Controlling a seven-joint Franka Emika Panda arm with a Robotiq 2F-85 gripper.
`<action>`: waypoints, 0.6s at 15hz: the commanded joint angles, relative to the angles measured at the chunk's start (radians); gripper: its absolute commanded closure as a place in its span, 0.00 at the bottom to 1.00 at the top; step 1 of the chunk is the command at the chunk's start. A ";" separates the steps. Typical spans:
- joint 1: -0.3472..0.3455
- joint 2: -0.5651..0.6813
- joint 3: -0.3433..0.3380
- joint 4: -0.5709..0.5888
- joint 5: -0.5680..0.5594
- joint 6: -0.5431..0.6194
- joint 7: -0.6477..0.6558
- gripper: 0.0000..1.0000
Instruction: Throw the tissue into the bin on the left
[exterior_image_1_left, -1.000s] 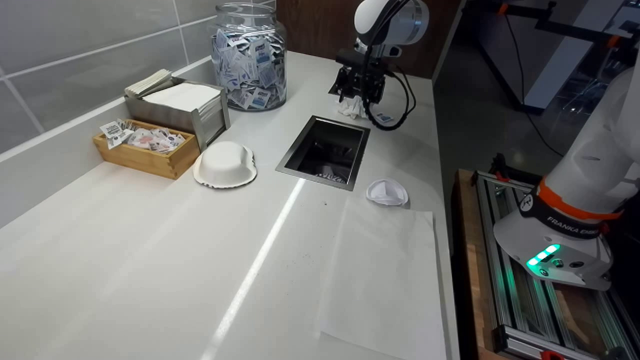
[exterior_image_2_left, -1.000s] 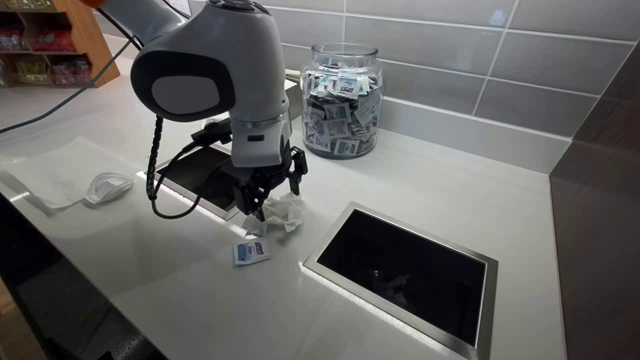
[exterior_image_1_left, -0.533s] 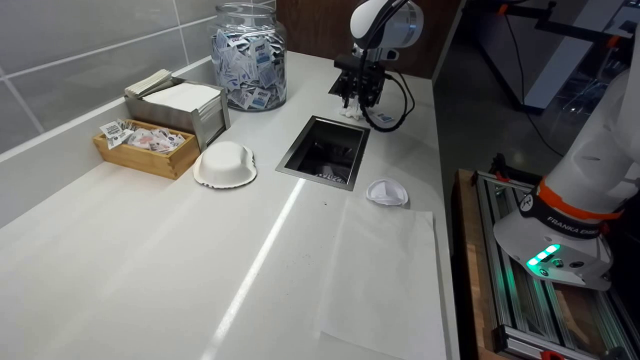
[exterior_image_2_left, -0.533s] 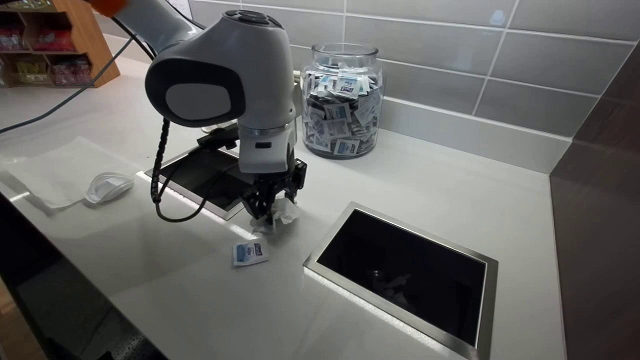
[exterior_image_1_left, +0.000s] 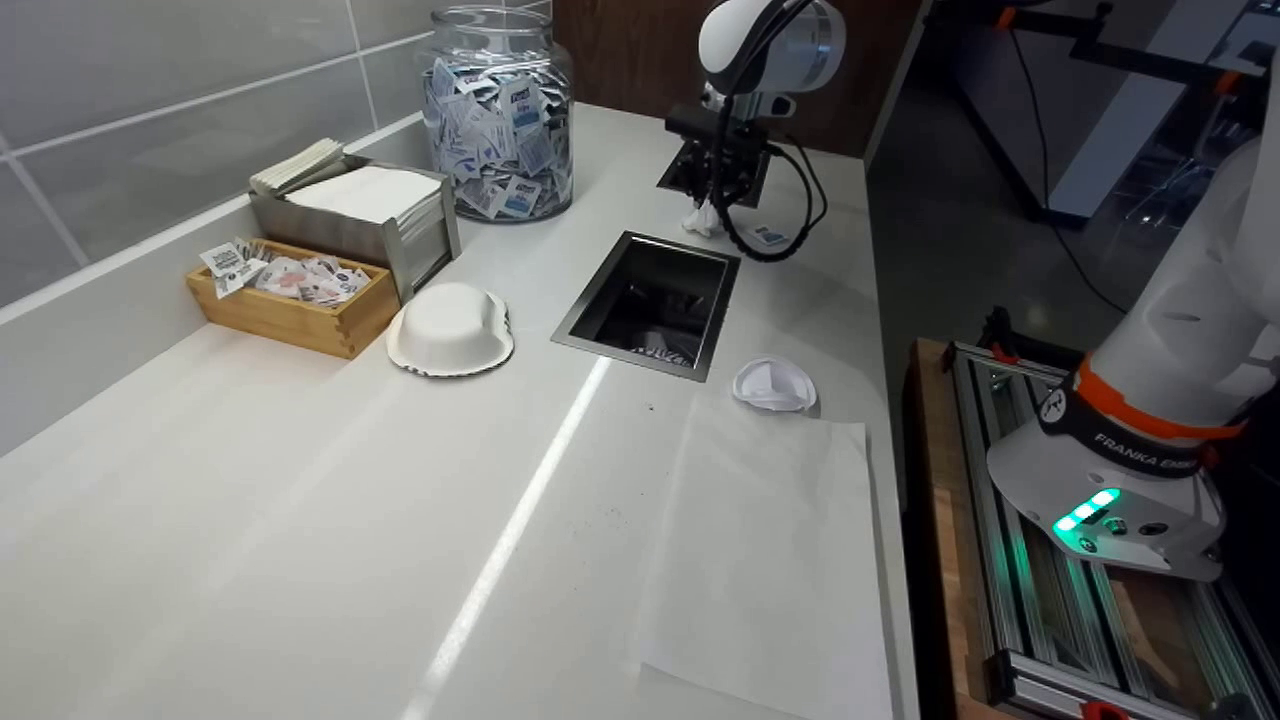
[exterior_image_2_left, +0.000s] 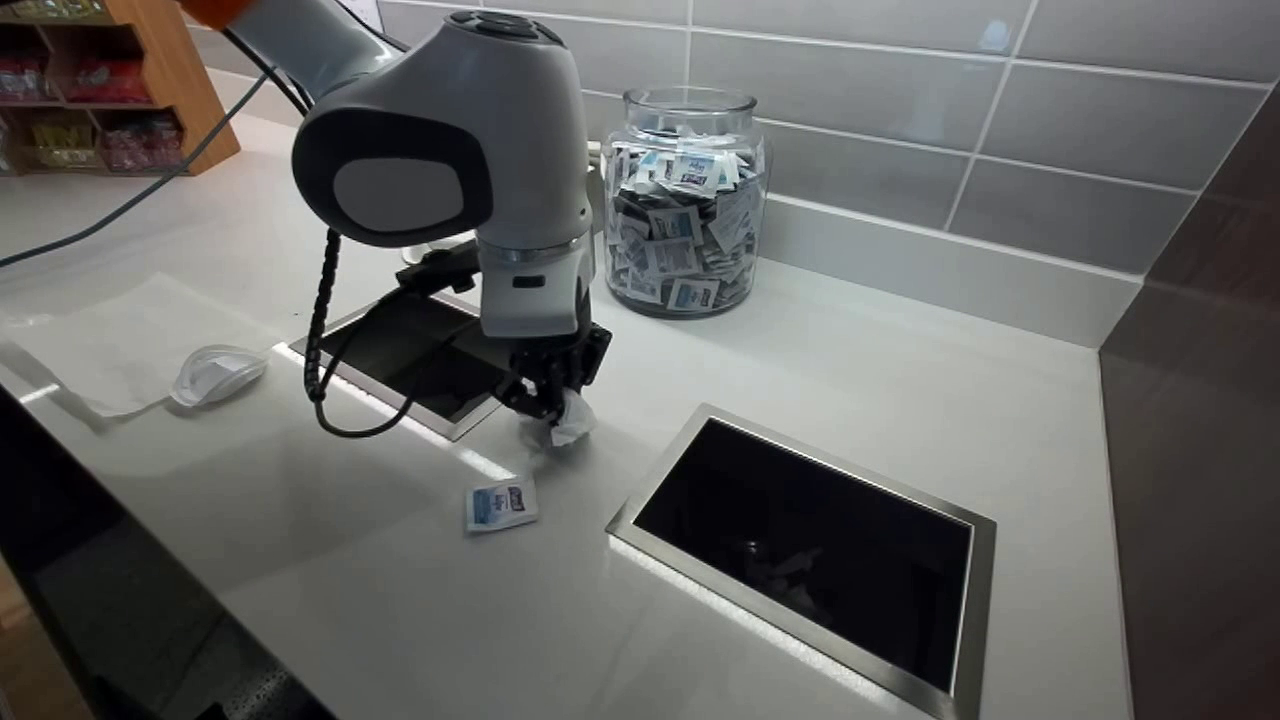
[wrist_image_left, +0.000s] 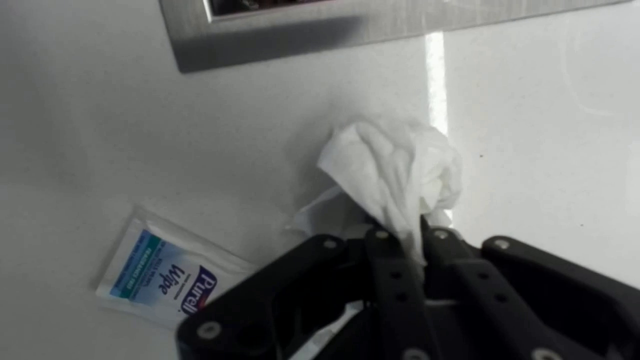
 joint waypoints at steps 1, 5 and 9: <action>0.022 -0.027 -0.015 -0.024 -0.013 0.007 0.017 0.97; 0.036 -0.082 -0.020 -0.048 -0.029 0.022 0.024 0.53; 0.043 -0.136 -0.025 -0.068 -0.060 0.023 0.038 0.24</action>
